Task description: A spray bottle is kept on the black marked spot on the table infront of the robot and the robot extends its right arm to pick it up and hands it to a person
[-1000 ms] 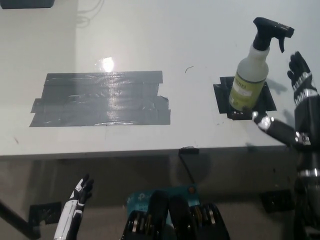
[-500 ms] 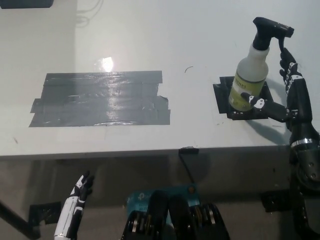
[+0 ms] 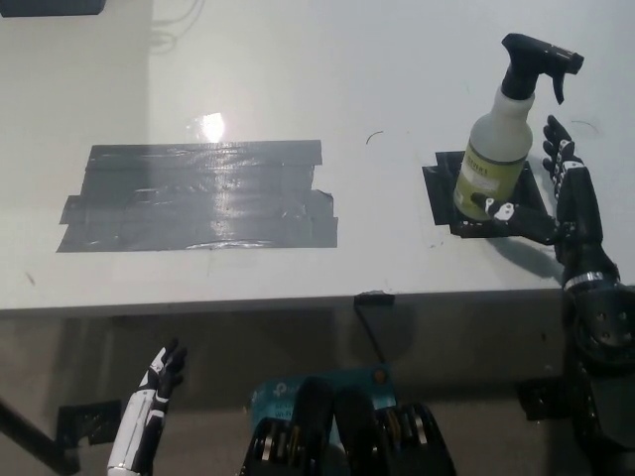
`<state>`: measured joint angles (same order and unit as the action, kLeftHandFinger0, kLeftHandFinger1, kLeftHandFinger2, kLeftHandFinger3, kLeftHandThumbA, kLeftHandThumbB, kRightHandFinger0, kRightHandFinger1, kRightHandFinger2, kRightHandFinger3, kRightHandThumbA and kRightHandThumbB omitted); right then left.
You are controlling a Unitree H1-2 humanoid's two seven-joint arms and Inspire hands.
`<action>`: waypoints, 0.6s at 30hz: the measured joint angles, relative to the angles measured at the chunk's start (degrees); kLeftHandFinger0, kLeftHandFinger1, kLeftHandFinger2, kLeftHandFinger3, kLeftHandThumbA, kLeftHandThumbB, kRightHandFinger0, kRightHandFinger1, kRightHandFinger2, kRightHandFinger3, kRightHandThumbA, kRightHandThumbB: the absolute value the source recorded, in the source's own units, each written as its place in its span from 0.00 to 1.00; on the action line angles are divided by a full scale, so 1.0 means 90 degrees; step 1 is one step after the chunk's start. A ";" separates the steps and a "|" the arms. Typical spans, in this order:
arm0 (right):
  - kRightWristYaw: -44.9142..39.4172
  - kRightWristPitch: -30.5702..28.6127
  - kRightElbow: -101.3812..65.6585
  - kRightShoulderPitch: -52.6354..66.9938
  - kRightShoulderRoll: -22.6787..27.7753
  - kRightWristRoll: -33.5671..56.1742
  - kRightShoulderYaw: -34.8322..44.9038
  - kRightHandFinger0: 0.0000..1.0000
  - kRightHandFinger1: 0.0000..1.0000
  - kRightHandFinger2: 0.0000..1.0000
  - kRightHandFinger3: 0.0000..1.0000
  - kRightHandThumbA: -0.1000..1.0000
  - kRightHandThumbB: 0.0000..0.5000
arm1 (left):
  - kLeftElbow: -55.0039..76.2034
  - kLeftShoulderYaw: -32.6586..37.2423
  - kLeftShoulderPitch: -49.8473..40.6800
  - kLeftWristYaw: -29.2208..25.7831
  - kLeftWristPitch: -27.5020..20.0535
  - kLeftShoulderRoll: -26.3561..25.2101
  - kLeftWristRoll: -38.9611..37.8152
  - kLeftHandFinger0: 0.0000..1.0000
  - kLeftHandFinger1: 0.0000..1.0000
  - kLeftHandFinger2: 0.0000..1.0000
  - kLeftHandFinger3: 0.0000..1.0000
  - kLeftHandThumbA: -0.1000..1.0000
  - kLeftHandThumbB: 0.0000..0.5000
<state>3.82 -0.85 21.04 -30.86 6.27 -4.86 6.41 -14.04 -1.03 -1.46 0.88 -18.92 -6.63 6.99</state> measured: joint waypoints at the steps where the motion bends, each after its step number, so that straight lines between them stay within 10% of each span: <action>1: 0.0000 0.0013 0.0047 -0.0054 0.0000 0.0000 -0.0003 1.00 1.00 1.00 1.00 1.00 0.66 | 0.0000 0.0000 0.0001 0.0000 0.0000 0.0000 0.0000 1.00 1.00 1.00 1.00 1.00 1.00; 18: 0.0022 -0.0008 0.1424 -0.0970 0.0008 0.0002 -0.0141 1.00 1.00 1.00 1.00 1.00 0.75 | 0.0014 -0.0005 0.0043 0.0001 0.0000 -0.0002 -0.0002 1.00 1.00 1.00 1.00 1.00 1.00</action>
<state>4.02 -0.92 33.85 -39.59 6.34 -4.85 5.13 -13.91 -1.07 -1.07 0.88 -18.92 -6.64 6.97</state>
